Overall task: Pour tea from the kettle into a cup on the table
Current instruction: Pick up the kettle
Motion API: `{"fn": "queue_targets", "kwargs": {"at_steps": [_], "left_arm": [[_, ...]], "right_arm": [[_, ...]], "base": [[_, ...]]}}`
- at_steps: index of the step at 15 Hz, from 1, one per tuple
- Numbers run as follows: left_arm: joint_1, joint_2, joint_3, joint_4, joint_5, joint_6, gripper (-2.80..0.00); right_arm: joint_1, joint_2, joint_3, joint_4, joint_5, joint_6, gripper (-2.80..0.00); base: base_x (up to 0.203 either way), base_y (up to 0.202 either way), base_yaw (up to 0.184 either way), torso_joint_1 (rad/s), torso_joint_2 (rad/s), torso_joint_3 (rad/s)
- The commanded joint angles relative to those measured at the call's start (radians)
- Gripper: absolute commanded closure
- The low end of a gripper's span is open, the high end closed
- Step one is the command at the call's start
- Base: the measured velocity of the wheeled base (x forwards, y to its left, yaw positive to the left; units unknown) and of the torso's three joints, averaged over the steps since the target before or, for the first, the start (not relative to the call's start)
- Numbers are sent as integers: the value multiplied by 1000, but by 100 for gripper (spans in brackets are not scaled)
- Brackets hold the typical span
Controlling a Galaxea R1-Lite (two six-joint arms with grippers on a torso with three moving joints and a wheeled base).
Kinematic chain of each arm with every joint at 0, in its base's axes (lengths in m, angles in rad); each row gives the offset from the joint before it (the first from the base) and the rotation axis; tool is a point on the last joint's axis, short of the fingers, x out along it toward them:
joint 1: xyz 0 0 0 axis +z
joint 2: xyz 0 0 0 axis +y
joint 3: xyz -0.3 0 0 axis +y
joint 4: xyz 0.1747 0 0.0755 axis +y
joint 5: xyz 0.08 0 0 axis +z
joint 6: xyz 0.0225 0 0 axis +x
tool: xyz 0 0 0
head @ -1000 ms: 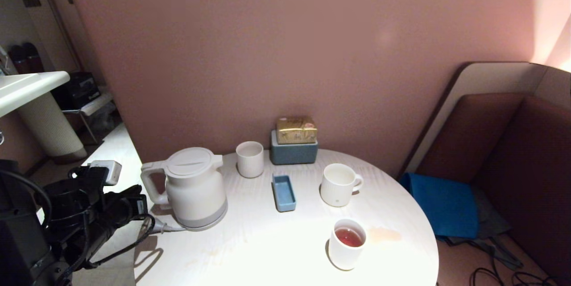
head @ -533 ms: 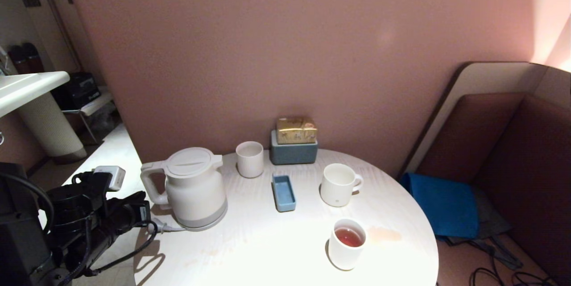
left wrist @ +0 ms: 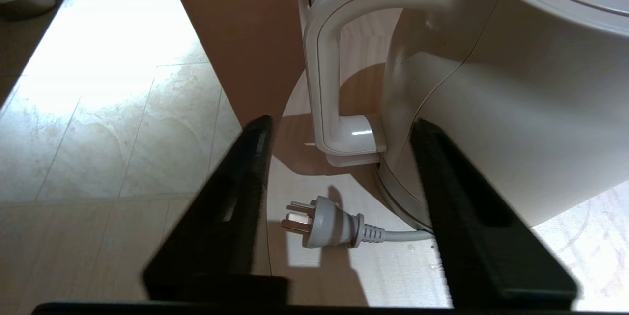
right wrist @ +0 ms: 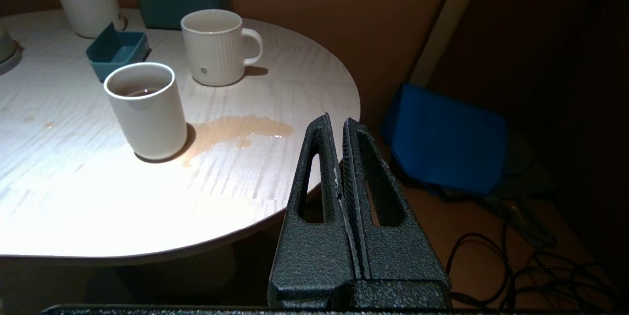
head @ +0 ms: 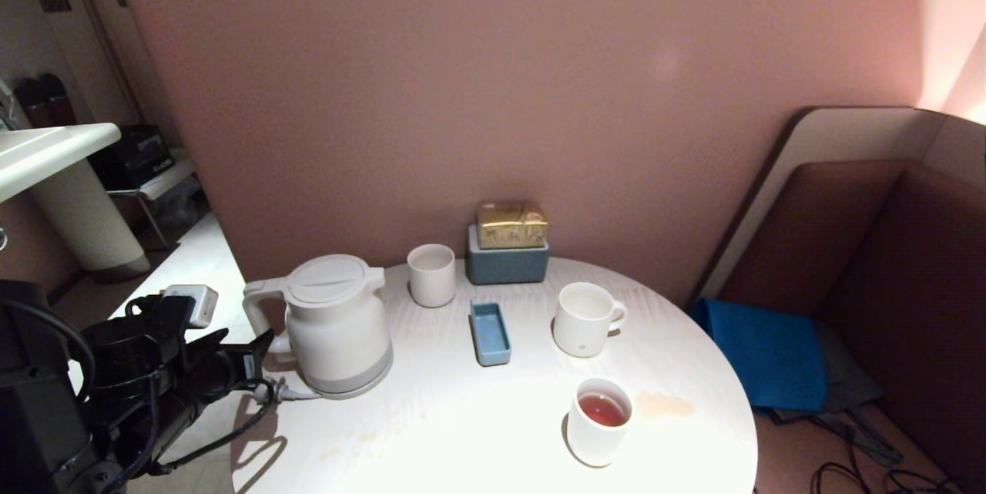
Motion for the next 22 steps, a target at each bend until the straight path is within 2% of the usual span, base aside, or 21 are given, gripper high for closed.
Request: {"fn": "queue_targets", "kwargs": {"at_steps": [1,9,17,22], "left_arm": [[1,7,-1,-47,1,2,-280],[2,49,-50,-47,7,6,-280],[59,101,-144,-47,6,30,-280],[69,137,-210,-47,6,37,-280]], "right_arm": [[0,1,0,0,0,0,0],[0,1,0,0,0,0,0],[0,1,0,0,0,0,0],[0,1,0,0,0,0,0]], "base": [[0,0,0,0,0,0],[0,0,0,0,0,0],[0,0,0,0,0,0],[0,0,0,0,0,0]]}}
